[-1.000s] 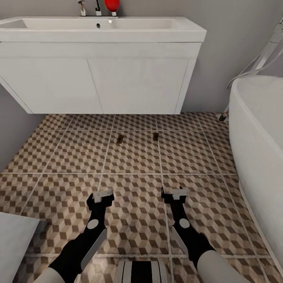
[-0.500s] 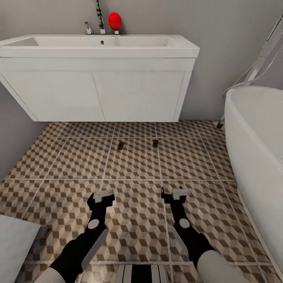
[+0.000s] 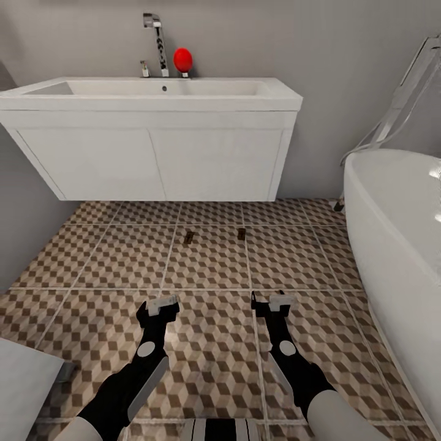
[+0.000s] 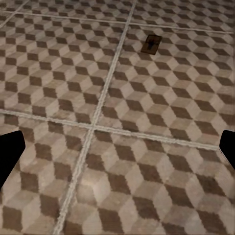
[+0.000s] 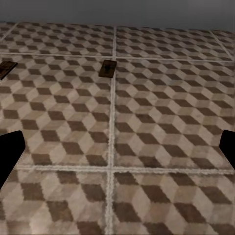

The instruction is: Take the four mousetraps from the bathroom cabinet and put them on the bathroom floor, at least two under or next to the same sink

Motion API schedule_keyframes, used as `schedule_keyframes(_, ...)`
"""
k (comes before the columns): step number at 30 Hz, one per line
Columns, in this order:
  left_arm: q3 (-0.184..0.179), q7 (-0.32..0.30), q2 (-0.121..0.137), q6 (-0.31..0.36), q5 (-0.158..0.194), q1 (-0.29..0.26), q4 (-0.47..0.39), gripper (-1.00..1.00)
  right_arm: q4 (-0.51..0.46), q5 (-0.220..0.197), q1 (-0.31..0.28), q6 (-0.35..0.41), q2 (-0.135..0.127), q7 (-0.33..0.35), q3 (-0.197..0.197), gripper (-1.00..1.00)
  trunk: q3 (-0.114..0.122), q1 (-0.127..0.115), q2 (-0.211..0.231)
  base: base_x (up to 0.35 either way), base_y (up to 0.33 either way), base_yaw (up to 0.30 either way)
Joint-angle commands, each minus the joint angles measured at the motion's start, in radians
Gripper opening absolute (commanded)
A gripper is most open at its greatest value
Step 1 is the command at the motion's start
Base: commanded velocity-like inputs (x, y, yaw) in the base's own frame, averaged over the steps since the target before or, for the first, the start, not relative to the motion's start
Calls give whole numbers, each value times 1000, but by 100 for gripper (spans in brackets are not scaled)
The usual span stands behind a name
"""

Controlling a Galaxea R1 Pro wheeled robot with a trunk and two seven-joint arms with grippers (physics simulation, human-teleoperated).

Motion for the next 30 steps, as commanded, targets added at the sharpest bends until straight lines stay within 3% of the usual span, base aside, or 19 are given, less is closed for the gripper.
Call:
schedule_keyframes(1, -5, 7, 1, -6, 10, -1, 0, 100, 1, 1, -1, -1, -1, -9, 5, 100, 3, -1, 0, 0, 0, 0)
schedule_keyframes(30, -6, 7, 1, -4, 11, -1, 0, 100, 8, 1, -1, -1, -1, -6, 6, 100, 115, -14, 7, 0, 0, 0)
